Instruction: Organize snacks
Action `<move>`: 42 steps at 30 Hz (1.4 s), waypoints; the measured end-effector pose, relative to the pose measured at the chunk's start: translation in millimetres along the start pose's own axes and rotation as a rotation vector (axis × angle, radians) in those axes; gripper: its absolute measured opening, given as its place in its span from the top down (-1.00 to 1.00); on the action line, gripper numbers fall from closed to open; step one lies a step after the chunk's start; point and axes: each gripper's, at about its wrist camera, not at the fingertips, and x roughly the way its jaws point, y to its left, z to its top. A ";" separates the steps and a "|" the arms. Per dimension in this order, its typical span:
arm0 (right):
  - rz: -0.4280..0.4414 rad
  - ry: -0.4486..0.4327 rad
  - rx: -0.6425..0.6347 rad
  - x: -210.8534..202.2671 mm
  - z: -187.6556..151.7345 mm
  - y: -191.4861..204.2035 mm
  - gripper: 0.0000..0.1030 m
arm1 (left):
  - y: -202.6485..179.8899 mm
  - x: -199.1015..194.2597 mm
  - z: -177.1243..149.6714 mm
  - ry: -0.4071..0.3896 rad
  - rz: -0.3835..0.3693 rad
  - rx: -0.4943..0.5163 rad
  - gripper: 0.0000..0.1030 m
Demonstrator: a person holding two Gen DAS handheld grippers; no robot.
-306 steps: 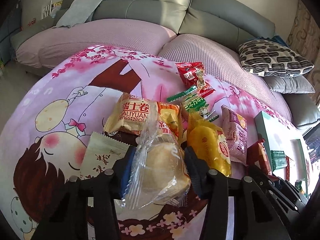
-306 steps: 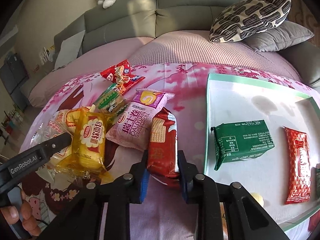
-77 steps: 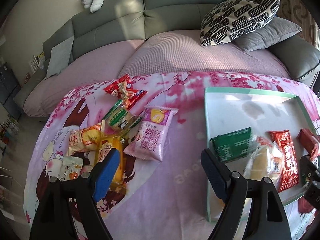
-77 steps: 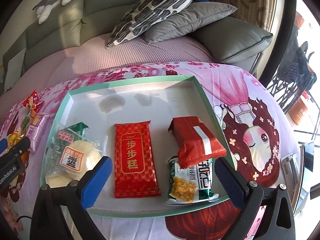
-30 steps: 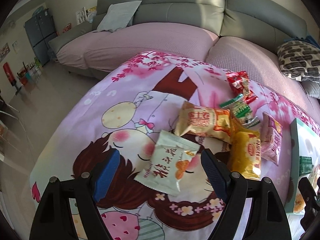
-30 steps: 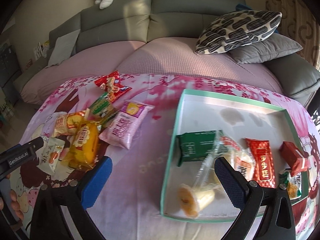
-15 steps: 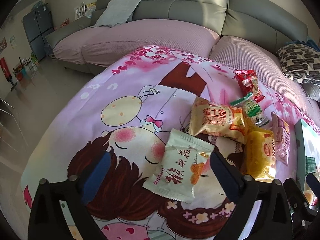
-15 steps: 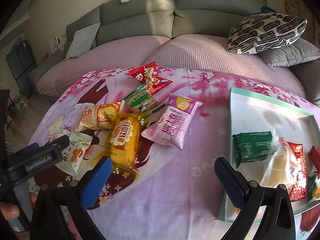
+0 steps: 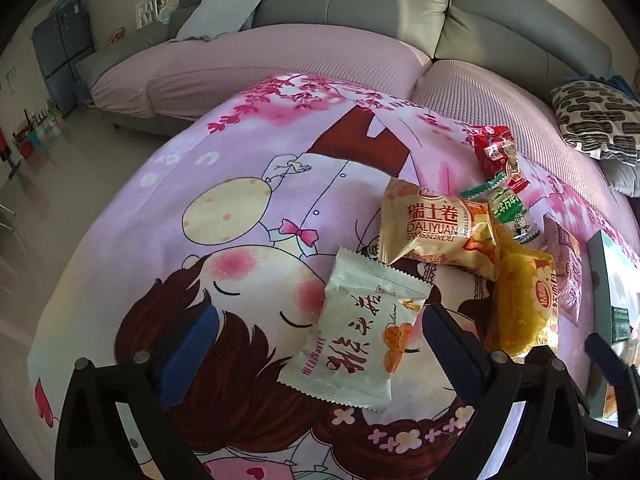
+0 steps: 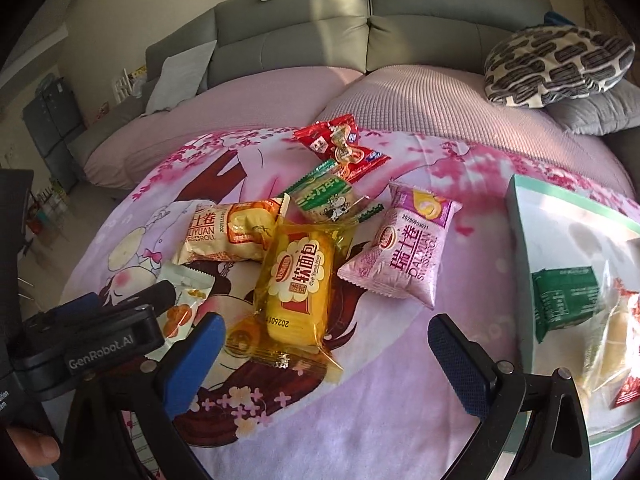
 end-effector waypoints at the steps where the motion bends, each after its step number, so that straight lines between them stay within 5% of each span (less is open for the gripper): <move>1: -0.001 -0.002 0.003 1.8 -0.1 0.3 -0.89 | 0.7 1.1 -0.2 0.004 -0.010 -0.003 -0.97; 3: -0.002 -0.001 0.003 5.1 -0.7 1.6 -0.64 | 1.1 2.9 -0.9 0.012 -0.023 -0.005 -0.96; 15: 0.037 0.024 -0.006 18.1 -6.7 7.8 -0.14 | 1.5 18.1 -5.5 0.074 -0.075 -0.004 -0.89; 21: 0.054 0.038 0.015 22.9 -9.3 2.9 -0.10 | -5.4 21.4 -7.3 0.084 -0.046 0.037 -0.83; 30: 0.069 0.036 0.022 22.8 -9.6 2.0 -0.05 | -12.1 19.1 -9.1 0.074 -0.036 0.090 -0.06; 42: 0.064 -0.009 0.018 6.6 2.7 0.9 -0.05 | -8.0 18.3 -4.5 0.059 -0.068 0.053 -0.04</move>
